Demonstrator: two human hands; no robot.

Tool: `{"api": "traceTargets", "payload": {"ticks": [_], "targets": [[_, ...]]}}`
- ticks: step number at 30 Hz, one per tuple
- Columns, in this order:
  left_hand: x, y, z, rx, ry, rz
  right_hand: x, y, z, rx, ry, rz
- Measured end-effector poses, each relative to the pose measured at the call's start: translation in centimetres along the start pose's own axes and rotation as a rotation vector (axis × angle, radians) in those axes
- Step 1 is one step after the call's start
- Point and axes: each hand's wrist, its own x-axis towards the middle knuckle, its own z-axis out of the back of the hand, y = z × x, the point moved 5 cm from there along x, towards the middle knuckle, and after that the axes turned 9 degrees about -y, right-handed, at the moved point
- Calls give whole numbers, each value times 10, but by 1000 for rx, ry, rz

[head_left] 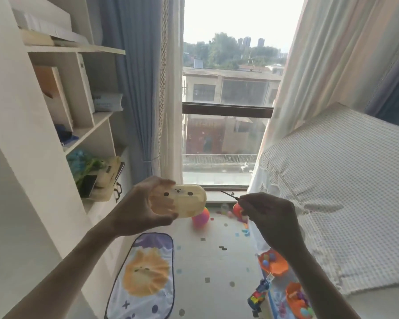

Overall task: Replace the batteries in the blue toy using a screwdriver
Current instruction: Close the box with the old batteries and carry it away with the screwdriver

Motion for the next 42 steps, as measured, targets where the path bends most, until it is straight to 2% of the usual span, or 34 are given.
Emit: {"api": "traceTargets", "payload": {"ticks": [8, 15, 23, 29, 36, 42], "targets": [[152, 103, -40, -9, -36, 99, 169, -76, -101, 62, 97, 21], [297, 164, -42, 41, -128, 201, 347, -127, -194, 69, 262, 2], [431, 260, -39, 96, -192, 285, 501, -164, -298, 171, 338, 4], [525, 334, -23, 91, -226, 280, 600, -180, -385, 215, 319, 31], [594, 387, 12, 140, -298, 345, 693, -177, -485, 268, 379, 54], [598, 438, 56, 240, -461, 502, 739, -143, -607, 371, 583, 244]]}}
